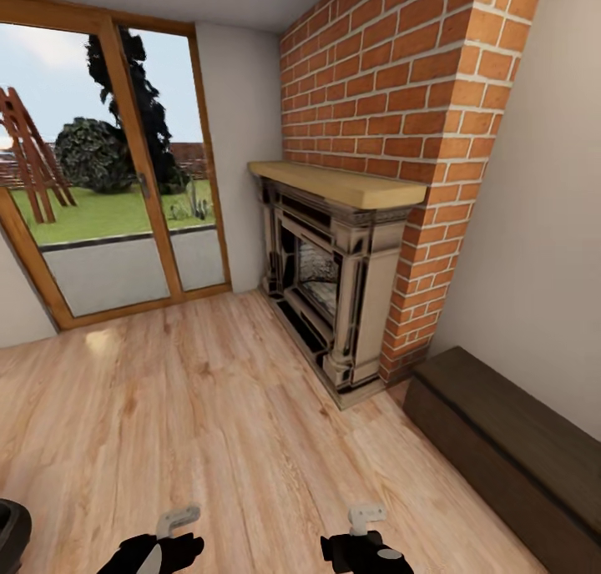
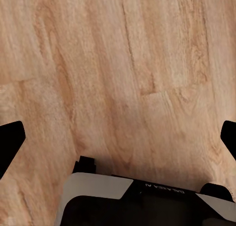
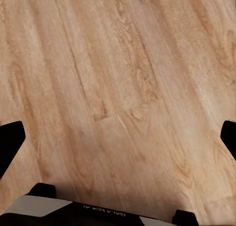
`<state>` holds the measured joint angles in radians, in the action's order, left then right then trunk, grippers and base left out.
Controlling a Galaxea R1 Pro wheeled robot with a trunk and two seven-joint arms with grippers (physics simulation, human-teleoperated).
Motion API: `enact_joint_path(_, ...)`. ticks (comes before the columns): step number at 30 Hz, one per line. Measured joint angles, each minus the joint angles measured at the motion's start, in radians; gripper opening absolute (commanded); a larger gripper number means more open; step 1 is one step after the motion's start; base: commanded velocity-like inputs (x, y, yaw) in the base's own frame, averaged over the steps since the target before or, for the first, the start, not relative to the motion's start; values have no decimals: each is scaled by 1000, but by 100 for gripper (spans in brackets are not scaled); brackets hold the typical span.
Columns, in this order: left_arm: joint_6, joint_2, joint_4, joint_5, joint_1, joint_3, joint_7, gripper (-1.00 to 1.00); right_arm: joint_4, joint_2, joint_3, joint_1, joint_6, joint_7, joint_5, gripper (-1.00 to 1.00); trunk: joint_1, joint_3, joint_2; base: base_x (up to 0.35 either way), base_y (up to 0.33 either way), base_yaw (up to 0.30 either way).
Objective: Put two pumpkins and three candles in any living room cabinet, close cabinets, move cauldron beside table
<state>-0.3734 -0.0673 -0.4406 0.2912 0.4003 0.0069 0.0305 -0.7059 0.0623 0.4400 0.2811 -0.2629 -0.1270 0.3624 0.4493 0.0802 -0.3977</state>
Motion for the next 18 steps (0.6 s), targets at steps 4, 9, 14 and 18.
enact_joint_path(4,0,0,0,0,0,-3,0,100,0,-1,0,0,0,0,0,100,0,0,0,0,276,-274)
enact_joint_path(9,1,0,0,0,0,-4,0,100,0,-4,-1,0,0,39,1,100,0,0,0,0,249,-274)
enact_joint_path(14,1,0,-1,0,0,-5,0,100,0,-5,-2,0,1,61,1,100,0,0,0,0,165,-274)
enact_joint_path(18,1,0,-1,0,0,-5,0,100,0,-6,-2,0,1,64,1,100,0,0,0,0,40,-274)
